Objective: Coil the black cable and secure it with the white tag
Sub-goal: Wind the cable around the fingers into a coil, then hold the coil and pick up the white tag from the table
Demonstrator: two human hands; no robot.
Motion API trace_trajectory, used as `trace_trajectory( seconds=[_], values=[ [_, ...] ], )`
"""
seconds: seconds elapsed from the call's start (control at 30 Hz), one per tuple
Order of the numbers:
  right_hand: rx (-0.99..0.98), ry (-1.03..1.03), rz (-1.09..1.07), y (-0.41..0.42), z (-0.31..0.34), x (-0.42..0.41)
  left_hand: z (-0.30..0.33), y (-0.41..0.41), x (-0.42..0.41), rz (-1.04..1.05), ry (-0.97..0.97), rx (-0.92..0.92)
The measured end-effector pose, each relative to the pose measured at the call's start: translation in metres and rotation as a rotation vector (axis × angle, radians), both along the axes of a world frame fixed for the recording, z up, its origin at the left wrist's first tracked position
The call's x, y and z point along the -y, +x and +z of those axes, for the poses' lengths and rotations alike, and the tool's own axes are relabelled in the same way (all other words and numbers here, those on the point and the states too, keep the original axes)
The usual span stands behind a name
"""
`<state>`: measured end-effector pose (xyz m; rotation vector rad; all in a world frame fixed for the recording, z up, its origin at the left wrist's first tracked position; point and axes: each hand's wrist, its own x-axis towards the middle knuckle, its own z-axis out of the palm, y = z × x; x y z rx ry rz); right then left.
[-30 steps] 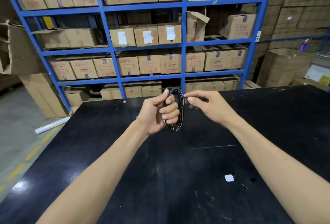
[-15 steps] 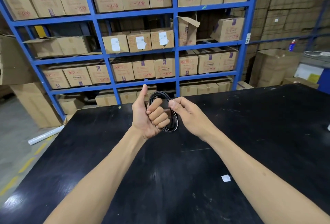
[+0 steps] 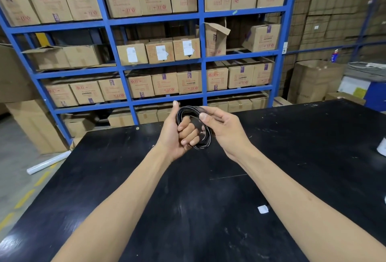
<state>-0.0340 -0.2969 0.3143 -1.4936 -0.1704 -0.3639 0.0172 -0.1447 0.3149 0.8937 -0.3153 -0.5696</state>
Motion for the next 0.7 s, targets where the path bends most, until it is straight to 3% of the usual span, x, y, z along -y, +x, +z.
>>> trace_trajectory(
  seconds=[0.13, 0.27, 0.37, 0.5, 0.6, 0.7],
  values=[
    [-0.02, -0.256, -0.135, 0.001, -0.004, -0.008, -0.001, 0.001, 0.022, 0.47, 0.256, -0.099],
    [-0.038, -0.478, -0.133, -0.001, -0.009, -0.015, -0.006, 0.005, 0.026, 0.701, 0.469, -0.021],
    [-0.037, -0.583, -0.155, 0.0, -0.009, -0.012, -0.009, 0.008, 0.025, 0.681, 0.403, -0.073],
    [-0.037, -0.695, -0.156, -0.001, -0.019, 0.001, -0.008, 0.012, 0.012, 0.431, 0.213, -0.126],
    [-0.072, -0.67, -0.135, 0.002, -0.027, 0.003, -0.012, 0.013, 0.008, 0.35, 0.3, -0.073],
    [-0.127, -0.551, -0.099, 0.008, -0.03, -0.006, -0.018, 0.009, 0.014, 0.475, 0.385, 0.061]
  ],
)
